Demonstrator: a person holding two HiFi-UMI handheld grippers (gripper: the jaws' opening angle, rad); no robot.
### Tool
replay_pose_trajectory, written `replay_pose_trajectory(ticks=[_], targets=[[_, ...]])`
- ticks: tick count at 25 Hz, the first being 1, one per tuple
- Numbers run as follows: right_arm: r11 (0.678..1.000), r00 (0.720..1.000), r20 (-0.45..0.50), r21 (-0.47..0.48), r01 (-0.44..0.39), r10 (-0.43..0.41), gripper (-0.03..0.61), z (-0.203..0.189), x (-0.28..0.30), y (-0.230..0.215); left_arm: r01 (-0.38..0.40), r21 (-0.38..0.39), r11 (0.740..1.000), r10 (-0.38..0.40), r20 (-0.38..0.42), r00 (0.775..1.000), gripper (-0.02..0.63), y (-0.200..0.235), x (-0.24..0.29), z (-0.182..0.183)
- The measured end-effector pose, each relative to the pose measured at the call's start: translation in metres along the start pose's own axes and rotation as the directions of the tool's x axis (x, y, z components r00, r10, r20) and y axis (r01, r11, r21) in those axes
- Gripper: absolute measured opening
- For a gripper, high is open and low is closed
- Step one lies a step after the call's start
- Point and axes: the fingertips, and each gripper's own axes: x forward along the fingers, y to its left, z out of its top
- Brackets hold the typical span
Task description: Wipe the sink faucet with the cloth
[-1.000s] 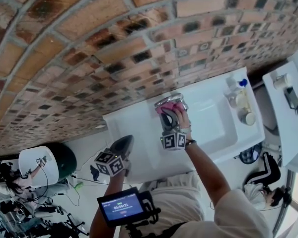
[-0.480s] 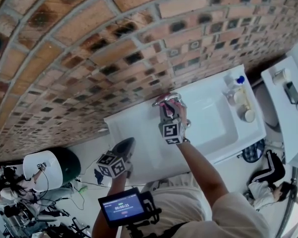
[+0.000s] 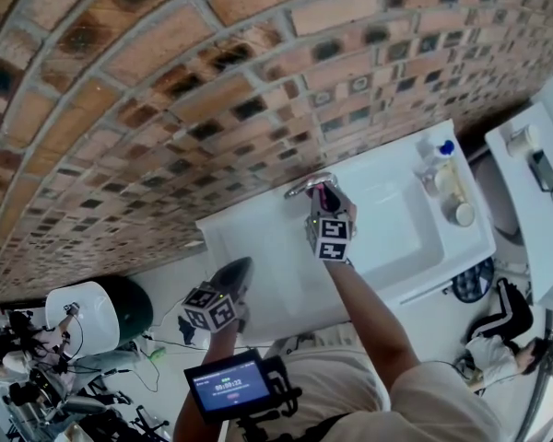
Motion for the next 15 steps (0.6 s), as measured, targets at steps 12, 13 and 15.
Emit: replay_pose_trajectory(ticks=[12, 13, 15], targets=[[0.962, 0.985, -0.109, 0.224, 0.154, -0.132, 0.019, -0.022, 0.014, -0.025, 0.008, -0.013, 1.0, -0.008, 0.01, 1.0, 0.0, 0.004, -0.007, -0.007], [0.956, 0.984, -0.115, 0.244, 0.161, -0.136, 0.019, -0.024, 0.016, -0.026, 0.008, -0.015, 1.0, -0.008, 0.012, 1.0, 0.0, 0.006, -0.008, -0.007], [0.949, 0.981, -0.131, 0.265, 0.171, -0.14, 0.018, -0.027, 0.018, -0.027, 0.007, -0.015, 1.0, -0.007, 0.014, 1.0, 0.0, 0.008, -0.01, -0.006]])
